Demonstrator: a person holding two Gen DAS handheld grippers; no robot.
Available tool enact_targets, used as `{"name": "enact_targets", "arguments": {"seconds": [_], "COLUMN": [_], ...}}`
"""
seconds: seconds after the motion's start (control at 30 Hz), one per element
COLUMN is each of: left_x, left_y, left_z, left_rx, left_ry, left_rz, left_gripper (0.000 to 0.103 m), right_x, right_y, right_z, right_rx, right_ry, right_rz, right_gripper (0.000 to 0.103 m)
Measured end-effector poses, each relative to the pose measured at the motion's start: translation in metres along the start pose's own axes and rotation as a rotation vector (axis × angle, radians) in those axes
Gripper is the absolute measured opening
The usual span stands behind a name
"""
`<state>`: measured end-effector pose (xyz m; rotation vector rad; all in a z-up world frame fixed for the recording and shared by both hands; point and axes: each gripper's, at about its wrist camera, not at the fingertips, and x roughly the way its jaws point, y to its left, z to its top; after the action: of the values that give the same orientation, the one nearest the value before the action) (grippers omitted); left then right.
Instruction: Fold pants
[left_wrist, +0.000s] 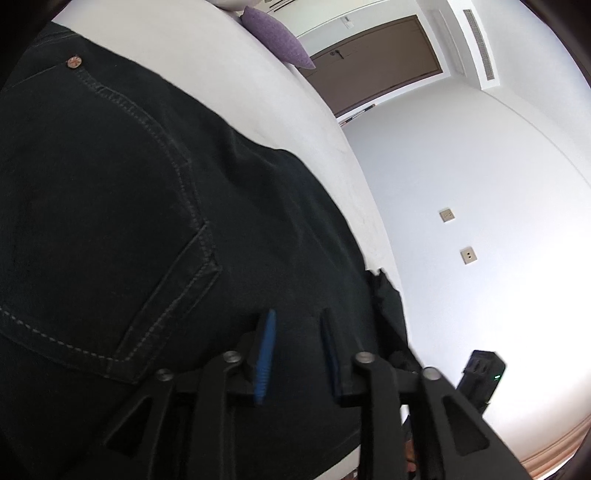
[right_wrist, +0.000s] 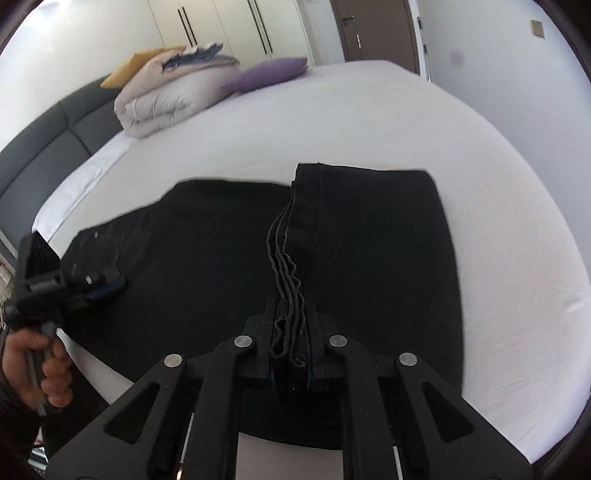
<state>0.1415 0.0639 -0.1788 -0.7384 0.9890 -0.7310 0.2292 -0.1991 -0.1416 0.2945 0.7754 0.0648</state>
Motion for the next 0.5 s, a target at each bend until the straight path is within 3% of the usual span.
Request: {"name": "enact_targets", "arguments": {"seconds": [0.03,0.13,0.27,0.5], "left_x": [0.001,0.011,0.051,0.118], "left_y": [-0.008,-0.03,-0.056,-0.095], "left_z": [0.0,0.001,0.004,0.008], "left_rx": [0.004,0.034,-0.002,0.014], "left_ry": [-0.007,-0.002,0.082,0.242], "left_rz": [-0.028,-0.059,-0.136,-0.143], "left_gripper": [0.065,0.099,0.1,0.1], "right_x": [0.007,0.009,0.006,-0.013], "right_y": [-0.001,-0.003,-0.005,0.013], "right_z": [-0.006,-0.008,-0.003,-0.004], "right_rx": [0.004,-0.005,-0.017,-0.092], "right_ry": [0.013,0.006,-0.006,-0.044], "right_rz": [-0.01,-0.008,-0.02,-0.05], "right_gripper": [0.01,0.009,0.01,0.01]}}
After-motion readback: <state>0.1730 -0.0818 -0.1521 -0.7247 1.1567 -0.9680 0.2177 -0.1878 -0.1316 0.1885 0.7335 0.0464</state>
